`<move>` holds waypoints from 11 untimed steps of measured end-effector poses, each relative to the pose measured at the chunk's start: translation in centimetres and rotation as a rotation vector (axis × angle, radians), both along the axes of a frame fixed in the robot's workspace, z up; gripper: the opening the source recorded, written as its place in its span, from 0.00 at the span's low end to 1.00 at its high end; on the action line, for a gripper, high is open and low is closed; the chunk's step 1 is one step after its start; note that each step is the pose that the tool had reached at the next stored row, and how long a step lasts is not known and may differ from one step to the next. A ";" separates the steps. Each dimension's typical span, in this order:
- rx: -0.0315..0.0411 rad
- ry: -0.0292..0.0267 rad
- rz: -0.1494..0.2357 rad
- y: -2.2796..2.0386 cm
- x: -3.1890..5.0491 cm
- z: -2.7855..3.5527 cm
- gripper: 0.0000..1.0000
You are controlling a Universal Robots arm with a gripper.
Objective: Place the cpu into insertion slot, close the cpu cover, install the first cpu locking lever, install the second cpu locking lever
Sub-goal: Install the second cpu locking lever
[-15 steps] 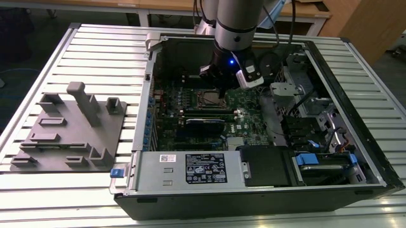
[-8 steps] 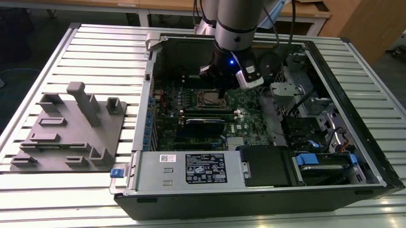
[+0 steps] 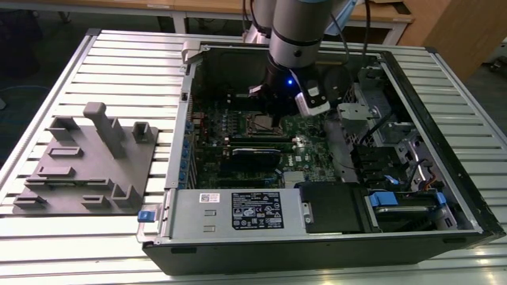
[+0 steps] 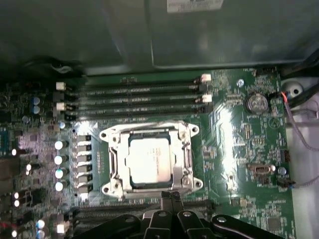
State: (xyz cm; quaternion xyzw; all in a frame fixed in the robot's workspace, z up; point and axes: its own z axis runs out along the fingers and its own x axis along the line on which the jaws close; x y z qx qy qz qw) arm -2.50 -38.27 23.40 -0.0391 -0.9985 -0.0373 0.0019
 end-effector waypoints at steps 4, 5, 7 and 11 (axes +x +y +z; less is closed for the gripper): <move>-0.0002 0.0106 0.021 -0.15 0.00 -0.26 0.11; -0.0002 0.0129 0.027 -0.15 0.00 -0.31 0.11; -0.0004 0.0166 0.033 -0.25 0.00 -0.34 0.11; 0.0009 0.0181 0.033 -0.83 -0.02 -0.42 0.11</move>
